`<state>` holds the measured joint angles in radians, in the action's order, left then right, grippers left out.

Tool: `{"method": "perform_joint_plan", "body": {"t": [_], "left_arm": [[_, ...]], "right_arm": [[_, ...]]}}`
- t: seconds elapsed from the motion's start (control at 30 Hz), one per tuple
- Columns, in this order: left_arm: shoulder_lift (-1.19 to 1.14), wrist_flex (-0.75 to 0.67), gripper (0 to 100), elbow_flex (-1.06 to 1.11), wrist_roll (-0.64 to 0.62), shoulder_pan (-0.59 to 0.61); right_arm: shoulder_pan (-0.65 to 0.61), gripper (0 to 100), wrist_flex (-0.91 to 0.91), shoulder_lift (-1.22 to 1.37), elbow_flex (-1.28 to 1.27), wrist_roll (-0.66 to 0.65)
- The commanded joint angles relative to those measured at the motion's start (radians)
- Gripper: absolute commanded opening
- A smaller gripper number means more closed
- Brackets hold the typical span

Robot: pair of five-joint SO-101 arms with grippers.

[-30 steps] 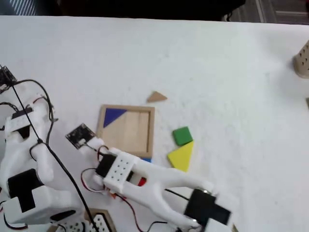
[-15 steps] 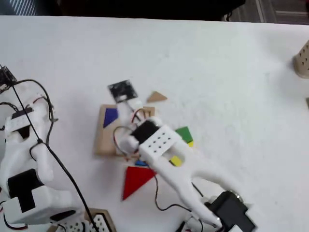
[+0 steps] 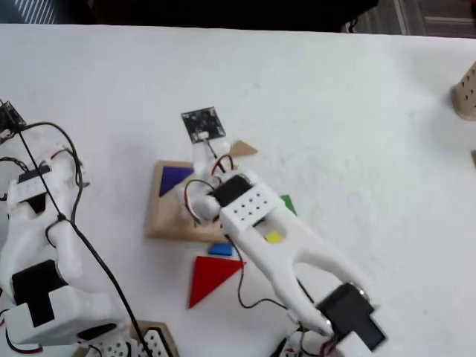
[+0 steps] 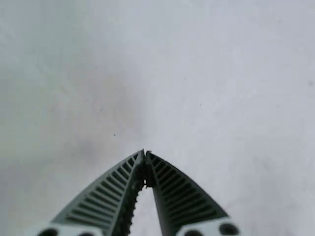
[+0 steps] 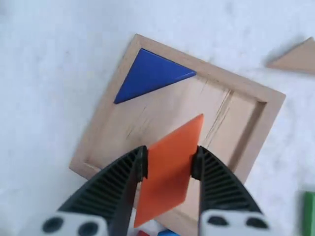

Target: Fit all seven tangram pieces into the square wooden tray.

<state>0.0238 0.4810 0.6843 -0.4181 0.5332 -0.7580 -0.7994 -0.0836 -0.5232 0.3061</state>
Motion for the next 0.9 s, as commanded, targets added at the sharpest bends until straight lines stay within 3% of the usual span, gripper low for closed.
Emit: {"method": "perform_joint_plan", "body": {"t": [0.0, 0.3, 0.57, 0.73, 0.87], "left_arm": [[0.005, -0.023, 2, -0.049, 0.006, -0.015], [0.004, -0.023, 2, -0.049, 0.006, -0.015], [0.001, -0.023, 2, -0.048, 0.008, -0.036], [0.001, -0.026, 2, -0.048, 0.008, -0.038], [0.007, -0.023, 3, -0.051, 0.018, -0.065]], "right_arm": [[-0.025, 10.5, 0.077, 0.064, 0.017, 0.048], [-0.061, 12.5, 0.117, 0.102, 0.037, 0.057], [-0.056, 33.4, -0.004, 0.096, 0.095, 0.057], [-0.002, 30.2, -0.222, 0.094, 0.222, 0.055], [0.147, 14.5, -0.371, 0.094, 0.328, 0.054]]}}
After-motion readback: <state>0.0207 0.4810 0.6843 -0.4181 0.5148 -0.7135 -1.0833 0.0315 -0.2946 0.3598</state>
